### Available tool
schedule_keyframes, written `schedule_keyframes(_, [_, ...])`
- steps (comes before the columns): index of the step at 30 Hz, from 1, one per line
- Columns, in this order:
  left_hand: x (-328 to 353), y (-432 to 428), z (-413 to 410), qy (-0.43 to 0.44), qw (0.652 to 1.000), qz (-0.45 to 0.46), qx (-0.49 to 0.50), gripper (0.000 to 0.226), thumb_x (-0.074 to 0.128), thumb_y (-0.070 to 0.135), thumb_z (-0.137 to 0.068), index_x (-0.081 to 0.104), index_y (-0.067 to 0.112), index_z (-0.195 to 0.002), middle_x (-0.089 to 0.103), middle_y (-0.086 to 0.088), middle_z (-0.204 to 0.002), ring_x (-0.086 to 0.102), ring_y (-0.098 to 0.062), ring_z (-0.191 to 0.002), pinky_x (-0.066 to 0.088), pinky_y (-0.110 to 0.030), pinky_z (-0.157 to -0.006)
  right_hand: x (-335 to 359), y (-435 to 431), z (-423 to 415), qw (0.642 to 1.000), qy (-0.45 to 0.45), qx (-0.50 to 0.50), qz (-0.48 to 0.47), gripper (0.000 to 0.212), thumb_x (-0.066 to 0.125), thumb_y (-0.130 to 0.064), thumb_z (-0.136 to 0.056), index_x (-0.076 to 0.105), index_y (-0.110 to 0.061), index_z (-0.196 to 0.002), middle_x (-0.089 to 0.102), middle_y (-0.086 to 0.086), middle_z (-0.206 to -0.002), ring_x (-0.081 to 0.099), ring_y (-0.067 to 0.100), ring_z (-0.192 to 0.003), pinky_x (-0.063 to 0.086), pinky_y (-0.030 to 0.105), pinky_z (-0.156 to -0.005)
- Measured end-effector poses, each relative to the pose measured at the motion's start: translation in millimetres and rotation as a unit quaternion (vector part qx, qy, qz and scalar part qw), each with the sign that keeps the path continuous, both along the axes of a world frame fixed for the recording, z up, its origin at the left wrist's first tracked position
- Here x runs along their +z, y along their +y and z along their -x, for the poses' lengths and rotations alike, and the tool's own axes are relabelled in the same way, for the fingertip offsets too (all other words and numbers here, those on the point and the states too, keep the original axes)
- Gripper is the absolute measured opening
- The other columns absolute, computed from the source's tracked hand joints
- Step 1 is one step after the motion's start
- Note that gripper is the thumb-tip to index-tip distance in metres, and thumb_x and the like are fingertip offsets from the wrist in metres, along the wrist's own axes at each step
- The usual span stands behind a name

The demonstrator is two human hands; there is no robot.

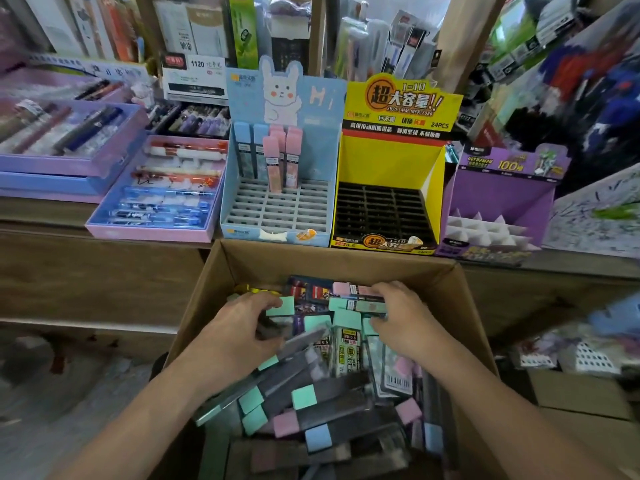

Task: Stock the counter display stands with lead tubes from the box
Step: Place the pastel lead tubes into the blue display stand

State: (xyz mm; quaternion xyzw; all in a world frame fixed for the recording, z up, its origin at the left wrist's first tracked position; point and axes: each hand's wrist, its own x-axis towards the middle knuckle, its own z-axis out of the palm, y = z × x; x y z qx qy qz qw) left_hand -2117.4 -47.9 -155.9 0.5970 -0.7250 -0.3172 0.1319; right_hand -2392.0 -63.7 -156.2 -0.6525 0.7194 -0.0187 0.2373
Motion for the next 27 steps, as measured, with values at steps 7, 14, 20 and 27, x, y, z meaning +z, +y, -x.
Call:
schedule_keyframes(7, [-4.4,-0.9,-3.6,-0.004,1.000,-0.005,0.011,0.058,0.081,0.036,-0.083,0.054,0.038,-0.135,0.049,0.020,-0.116,0.055,0.000,-0.106,0.045,-0.014,-0.091,-3.7,-6.0,-11.2,0.998,0.043,0.048,0.004,0.047,0.061,-0.025,-0.099,0.049,-0.031,-0.144,0.043,-0.001,-0.132,0.041,0.030,-0.127,0.041,0.052,-0.108])
schedule_keyframes(14, [-5.1,-0.2,-5.0,-0.001,1.000,-0.004,0.016,0.057,0.081,0.036,-0.083,0.053,0.039,-0.133,0.045,0.029,-0.110,0.045,0.028,-0.097,0.038,0.000,-0.071,-2.7,-9.6,-10.4,0.997,0.015,0.075,0.007,0.031,0.064,-0.017,-0.097,0.055,-0.026,-0.126,0.053,-0.004,-0.125,0.050,0.022,-0.122,0.041,0.045,-0.107])
schedule_keyframes(20, [-4.5,0.0,-4.5,0.003,1.000,-0.011,0.018,0.056,0.081,0.038,-0.084,0.053,0.041,-0.132,0.046,0.026,-0.112,0.048,0.023,-0.098,0.039,-0.002,-0.072,-6.0,-14.1,-8.0,0.995,0.043,0.086,-0.014,0.036,0.061,-0.024,-0.100,0.053,-0.026,-0.135,0.046,-0.001,-0.127,0.040,0.025,-0.127,0.032,0.045,-0.108])
schedule_keyframes(27, [-6.3,-0.6,-4.2,0.005,0.999,-0.024,0.023,0.054,0.080,0.044,-0.083,0.051,0.045,-0.129,0.046,0.026,-0.114,0.051,0.009,-0.099,0.041,-0.015,-0.089,-7.2,-14.0,-9.3,0.997,-0.008,0.075,0.002,0.016,0.061,-0.022,-0.100,0.048,-0.032,-0.100,0.058,-0.008,-0.113,0.054,0.020,-0.114,0.031,0.038,-0.092])
